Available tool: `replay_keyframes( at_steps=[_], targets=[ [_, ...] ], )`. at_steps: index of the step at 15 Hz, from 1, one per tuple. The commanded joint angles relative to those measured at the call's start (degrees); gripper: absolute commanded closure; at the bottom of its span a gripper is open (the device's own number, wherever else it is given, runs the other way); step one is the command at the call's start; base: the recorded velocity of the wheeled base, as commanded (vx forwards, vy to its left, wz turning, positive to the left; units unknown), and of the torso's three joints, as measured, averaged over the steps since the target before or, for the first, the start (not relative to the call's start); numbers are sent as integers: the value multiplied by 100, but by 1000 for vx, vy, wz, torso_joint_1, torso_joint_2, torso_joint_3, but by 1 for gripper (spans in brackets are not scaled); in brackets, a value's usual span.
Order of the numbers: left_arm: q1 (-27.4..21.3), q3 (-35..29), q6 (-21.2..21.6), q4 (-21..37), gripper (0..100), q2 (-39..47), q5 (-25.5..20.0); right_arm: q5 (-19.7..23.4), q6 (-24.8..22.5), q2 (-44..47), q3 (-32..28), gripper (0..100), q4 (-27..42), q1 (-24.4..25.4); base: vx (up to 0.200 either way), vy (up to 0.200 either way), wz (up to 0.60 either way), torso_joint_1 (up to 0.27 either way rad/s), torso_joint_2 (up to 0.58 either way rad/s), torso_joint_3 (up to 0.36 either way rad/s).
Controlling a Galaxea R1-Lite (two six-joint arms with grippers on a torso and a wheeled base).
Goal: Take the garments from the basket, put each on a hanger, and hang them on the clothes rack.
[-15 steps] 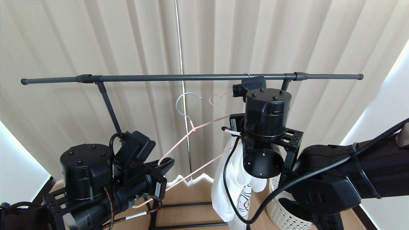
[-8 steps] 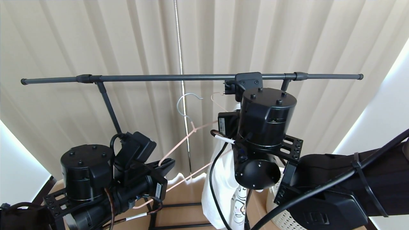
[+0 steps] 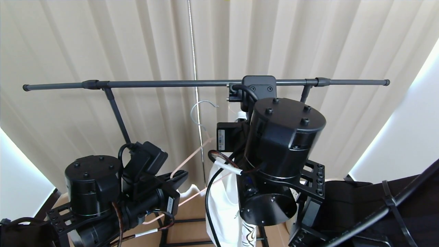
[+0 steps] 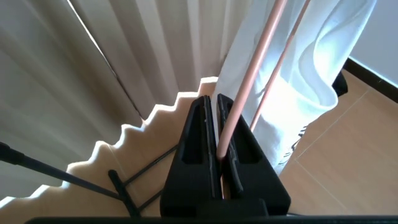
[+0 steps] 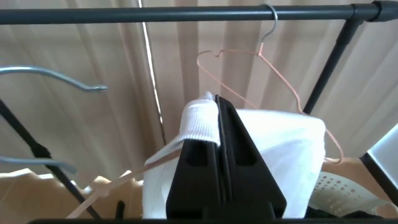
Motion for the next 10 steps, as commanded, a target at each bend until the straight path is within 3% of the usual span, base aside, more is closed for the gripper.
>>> replay_keyframes(
  at_steps=[1,9,10],
  targets=[
    [-7,7,-1,-14,100,-5,4,13,121,3,-52,100,0,282,0,0,0,0,0,0],
    [-86,86,-1,-251,100,-22,4,22,209,21,-61,100,0,299,0,0,0,0,0,0],
    [-86,86,-1,-260,100,-31,4,13,209,-5,-52,0,0,168,0,0,0,0,0,0]
  ],
)
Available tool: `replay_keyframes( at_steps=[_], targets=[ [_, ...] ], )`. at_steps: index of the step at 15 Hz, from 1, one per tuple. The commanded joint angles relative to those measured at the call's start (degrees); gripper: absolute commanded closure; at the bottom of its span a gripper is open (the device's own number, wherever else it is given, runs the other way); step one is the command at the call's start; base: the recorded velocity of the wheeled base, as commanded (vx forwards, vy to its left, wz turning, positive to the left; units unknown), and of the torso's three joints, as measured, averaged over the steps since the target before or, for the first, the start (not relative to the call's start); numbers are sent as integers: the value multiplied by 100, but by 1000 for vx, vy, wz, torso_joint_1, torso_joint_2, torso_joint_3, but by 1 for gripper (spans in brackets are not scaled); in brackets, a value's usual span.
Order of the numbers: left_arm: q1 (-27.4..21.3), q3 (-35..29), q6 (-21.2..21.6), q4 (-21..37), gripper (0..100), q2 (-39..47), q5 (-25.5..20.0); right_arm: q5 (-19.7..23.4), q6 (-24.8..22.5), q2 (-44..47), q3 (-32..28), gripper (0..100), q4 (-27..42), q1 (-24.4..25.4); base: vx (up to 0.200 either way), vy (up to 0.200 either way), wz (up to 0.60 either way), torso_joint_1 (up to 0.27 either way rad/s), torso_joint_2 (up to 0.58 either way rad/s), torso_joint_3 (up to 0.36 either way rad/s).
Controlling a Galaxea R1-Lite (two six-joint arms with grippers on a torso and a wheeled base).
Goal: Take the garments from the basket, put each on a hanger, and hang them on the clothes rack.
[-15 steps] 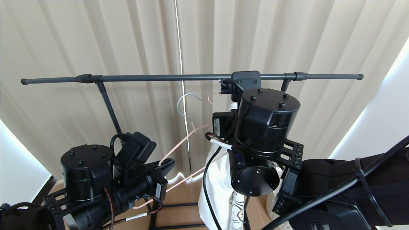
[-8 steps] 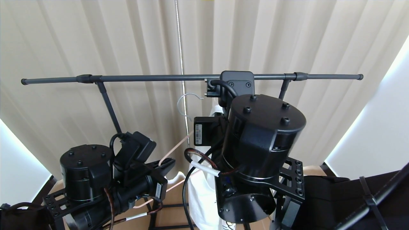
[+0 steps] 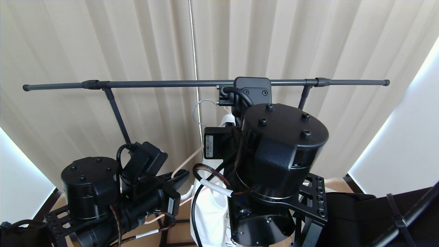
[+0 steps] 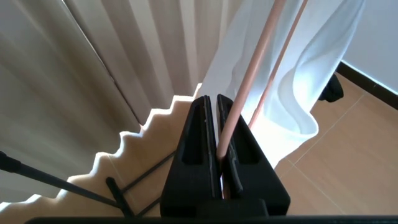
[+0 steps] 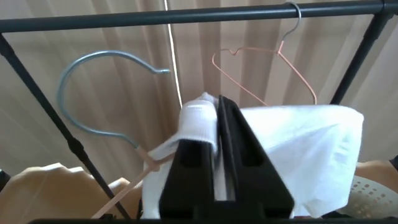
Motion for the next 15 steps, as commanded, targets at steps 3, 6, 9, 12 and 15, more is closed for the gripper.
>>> replay_keyframes(
  at_steps=[3,6,9,12,15],
  targets=[
    [-17,62,17,-171,100,-64,1,7,-20,-126,15,0,0,-358,0,0,0,0,0,0],
    [-25,124,34,-347,100,-64,-8,7,-29,-152,6,0,0,-411,0,0,0,0,0,0],
    [-87,141,34,-355,100,-64,-8,7,-29,-82,6,0,0,-420,0,0,0,0,0,0],
    [-96,159,43,-373,100,-64,-8,138,-20,-29,41,0,0,-411,0,0,0,0,0,0],
    [-78,124,8,-373,100,-64,-8,138,-20,24,85,0,0,-314,0,0,0,0,0,0]
  ],
)
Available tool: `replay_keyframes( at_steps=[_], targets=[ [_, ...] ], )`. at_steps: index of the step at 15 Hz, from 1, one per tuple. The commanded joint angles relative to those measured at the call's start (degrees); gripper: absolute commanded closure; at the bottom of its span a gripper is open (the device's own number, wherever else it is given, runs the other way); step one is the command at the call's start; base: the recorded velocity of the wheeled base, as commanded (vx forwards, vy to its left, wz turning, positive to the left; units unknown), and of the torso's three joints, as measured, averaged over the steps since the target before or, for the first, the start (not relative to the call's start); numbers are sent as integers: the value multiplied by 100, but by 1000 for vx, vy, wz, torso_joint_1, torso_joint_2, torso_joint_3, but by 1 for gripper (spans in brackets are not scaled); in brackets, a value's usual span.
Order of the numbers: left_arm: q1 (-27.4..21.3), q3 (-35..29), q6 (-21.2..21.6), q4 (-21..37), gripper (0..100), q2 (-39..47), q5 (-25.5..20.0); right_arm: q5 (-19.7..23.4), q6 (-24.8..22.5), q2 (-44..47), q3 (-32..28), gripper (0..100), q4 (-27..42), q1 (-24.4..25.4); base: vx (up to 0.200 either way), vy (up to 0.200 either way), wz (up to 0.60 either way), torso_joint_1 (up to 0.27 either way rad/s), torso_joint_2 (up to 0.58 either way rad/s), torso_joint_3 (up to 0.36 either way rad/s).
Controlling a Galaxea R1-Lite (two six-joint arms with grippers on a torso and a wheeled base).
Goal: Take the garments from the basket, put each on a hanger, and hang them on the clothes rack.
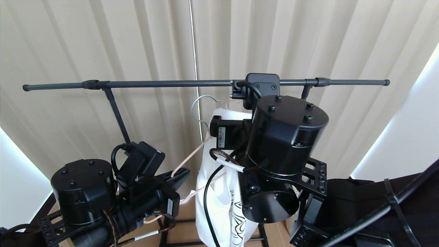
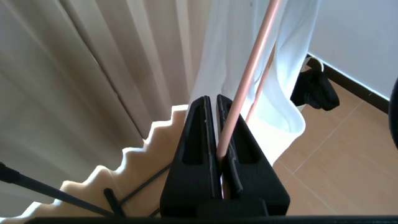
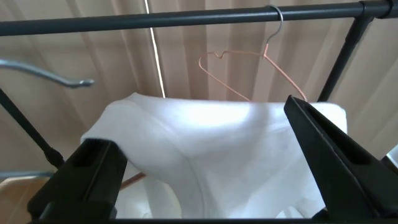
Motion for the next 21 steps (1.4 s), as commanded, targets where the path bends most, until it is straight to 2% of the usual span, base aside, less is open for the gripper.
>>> replay_keyframes(
  at_steps=[1,6,10,16,21],
  targets=[
    [27,-37,-17,-5,100,-7,11,0,4,37,49,0,0,66,0,0,0,0,0,0],
    [124,-72,-25,-22,100,2,11,17,4,28,93,0,0,101,0,0,0,0,0,0],
    [229,-72,-43,-304,100,28,11,17,-5,10,119,0,9,101,0,0,0,0,0,0],
    [273,-116,-184,-304,100,37,11,17,-5,-16,145,0,0,119,0,0,0,0,0,0],
    [493,-186,-201,-304,100,134,2,17,-5,-69,163,0,9,154,0,0,0,0,0,0]
  ],
)
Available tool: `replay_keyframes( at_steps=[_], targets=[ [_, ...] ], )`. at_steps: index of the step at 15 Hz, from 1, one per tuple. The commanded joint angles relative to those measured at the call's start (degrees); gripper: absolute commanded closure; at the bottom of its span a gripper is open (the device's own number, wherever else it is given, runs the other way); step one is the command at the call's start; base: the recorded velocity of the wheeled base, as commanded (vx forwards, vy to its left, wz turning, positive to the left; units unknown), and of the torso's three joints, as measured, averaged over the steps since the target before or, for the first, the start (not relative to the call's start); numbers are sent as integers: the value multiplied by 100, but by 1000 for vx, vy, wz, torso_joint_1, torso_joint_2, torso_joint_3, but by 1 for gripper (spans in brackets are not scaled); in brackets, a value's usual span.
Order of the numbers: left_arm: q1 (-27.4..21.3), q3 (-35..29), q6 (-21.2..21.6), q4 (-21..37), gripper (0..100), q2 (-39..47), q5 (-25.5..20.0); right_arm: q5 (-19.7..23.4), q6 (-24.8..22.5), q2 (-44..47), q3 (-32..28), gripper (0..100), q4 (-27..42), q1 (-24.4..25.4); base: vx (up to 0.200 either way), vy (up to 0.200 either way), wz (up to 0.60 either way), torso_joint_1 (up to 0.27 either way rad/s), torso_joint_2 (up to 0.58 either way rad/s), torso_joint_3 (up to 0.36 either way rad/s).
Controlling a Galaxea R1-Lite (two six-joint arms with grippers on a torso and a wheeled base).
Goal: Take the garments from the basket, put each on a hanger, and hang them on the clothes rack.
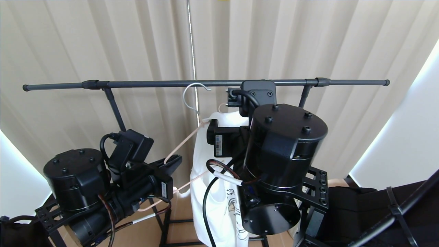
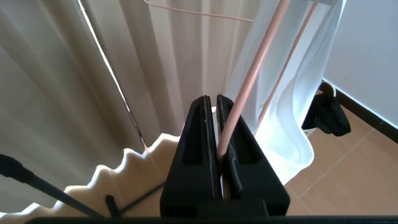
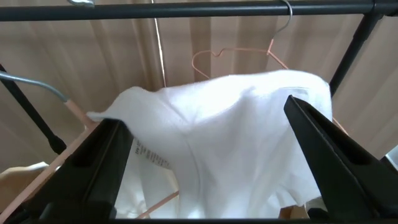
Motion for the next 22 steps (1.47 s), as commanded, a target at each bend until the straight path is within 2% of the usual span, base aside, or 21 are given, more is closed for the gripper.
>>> replay_keyframes(
  at_steps=[1,8,11,13,14,16,18,19,20,22],
  targets=[
    [42,-37,-3,7,100,70,3,-2,1,-30,8,0,-10,52,0,0,0,0,0,0],
    [130,-29,-108,-195,100,78,-32,42,-78,-267,193,0,26,149,0,0,0,0,0,0],
    [165,24,-108,-195,100,70,-93,771,-192,-785,641,0,149,79,0,0,0,0,0,0],
    [244,138,-91,-195,100,43,-419,1254,-403,-1234,1028,0,386,-185,0,0,0,0,0,0],
    [297,261,-55,-204,100,-27,-700,1676,-588,-1735,1309,0,729,-334,0,0,0,0,0,0],
    [306,314,-38,-195,100,-36,-849,2230,-755,-2192,1370,0,1326,-414,0,0,0,0,0,0],
    [324,490,120,-204,100,-36,-1113,3707,-966,-2904,1080,0,3383,-941,0,0,0,0,0,0],
    [324,534,182,-204,100,-53,-1174,3997,-1071,-3018,992,0,3761,-1038,0,0,0,0,0,0],
    [324,657,366,-212,100,-97,-1315,4840,-1423,-3167,702,0,4728,-1459,0,0,0,0,0,0],
    [324,789,489,-362,100,-106,-1473,6124,-2073,-3097,237,0,5765,-2119,0,0,0,0,0,0]
  ],
)
